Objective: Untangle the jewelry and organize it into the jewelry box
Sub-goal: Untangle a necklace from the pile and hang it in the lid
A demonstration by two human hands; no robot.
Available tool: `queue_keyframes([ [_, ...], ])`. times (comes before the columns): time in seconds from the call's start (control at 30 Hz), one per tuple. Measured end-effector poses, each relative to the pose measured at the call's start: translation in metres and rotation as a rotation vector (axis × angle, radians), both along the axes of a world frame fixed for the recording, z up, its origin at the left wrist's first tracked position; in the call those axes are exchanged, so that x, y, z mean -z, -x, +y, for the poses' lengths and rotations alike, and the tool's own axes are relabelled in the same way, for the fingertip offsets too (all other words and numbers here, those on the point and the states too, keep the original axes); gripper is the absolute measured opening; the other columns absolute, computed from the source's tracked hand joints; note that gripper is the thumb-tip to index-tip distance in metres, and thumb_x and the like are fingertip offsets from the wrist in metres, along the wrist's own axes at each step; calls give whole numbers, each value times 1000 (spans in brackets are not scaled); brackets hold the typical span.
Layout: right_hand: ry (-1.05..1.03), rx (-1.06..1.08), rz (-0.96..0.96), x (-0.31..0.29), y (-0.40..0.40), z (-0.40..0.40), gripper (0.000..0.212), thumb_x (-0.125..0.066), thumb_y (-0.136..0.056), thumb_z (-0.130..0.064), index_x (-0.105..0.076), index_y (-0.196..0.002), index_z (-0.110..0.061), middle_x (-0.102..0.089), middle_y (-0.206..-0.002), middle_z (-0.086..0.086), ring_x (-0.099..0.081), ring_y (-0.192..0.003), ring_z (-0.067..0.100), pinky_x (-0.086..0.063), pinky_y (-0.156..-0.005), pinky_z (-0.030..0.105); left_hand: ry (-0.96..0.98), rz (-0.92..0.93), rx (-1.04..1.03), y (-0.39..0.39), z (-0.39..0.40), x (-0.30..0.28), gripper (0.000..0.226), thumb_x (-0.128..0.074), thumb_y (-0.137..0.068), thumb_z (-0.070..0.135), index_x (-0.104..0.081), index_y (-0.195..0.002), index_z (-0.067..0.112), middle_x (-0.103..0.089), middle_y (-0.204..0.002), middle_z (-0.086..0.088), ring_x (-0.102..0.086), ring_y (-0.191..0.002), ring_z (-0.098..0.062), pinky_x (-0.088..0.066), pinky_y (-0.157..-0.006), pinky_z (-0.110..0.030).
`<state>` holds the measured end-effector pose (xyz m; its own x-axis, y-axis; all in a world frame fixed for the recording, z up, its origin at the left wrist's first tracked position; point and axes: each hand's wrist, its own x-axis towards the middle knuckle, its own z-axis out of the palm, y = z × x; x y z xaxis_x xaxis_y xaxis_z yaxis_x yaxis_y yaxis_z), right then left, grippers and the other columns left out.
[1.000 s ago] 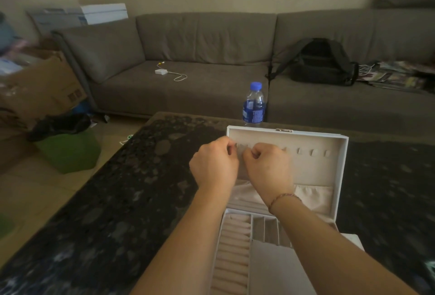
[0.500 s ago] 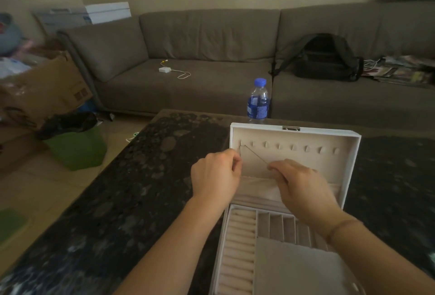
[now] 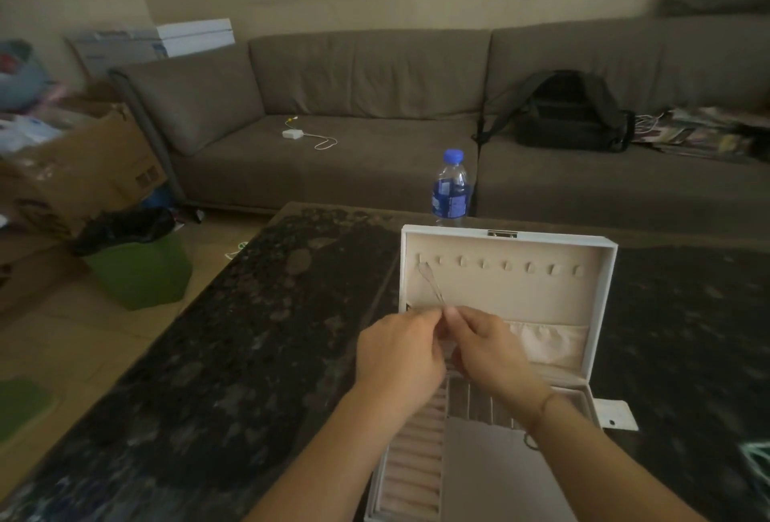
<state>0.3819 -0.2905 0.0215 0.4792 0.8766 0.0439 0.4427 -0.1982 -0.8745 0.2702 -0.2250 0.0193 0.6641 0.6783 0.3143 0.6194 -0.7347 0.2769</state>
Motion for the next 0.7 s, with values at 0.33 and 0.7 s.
queue_keyframes([
  [0.33, 87, -7, 367, -8, -3, 0, 37, -49, -102, -23, -66, -71, -15, -55, -54, -2, -44, -44, 11, -35, -41, 21, -4, 8, 84, 22, 12, 0, 43, -52, -95, 21, -51, -139, 25, -39, -143, 13, -62, -99, -11, -55, -82, -32],
  [0.7, -40, -17, -281, -47, -29, 1, 34, -48, -100, -15, -58, -67, -22, -62, -63, -7, -54, -63, 2, -38, -57, 9, 65, 115, 172, 10, 11, 21, 45, -56, -91, 25, -47, -134, 25, -36, -140, 4, -63, -92, -23, -54, -71, -37],
])
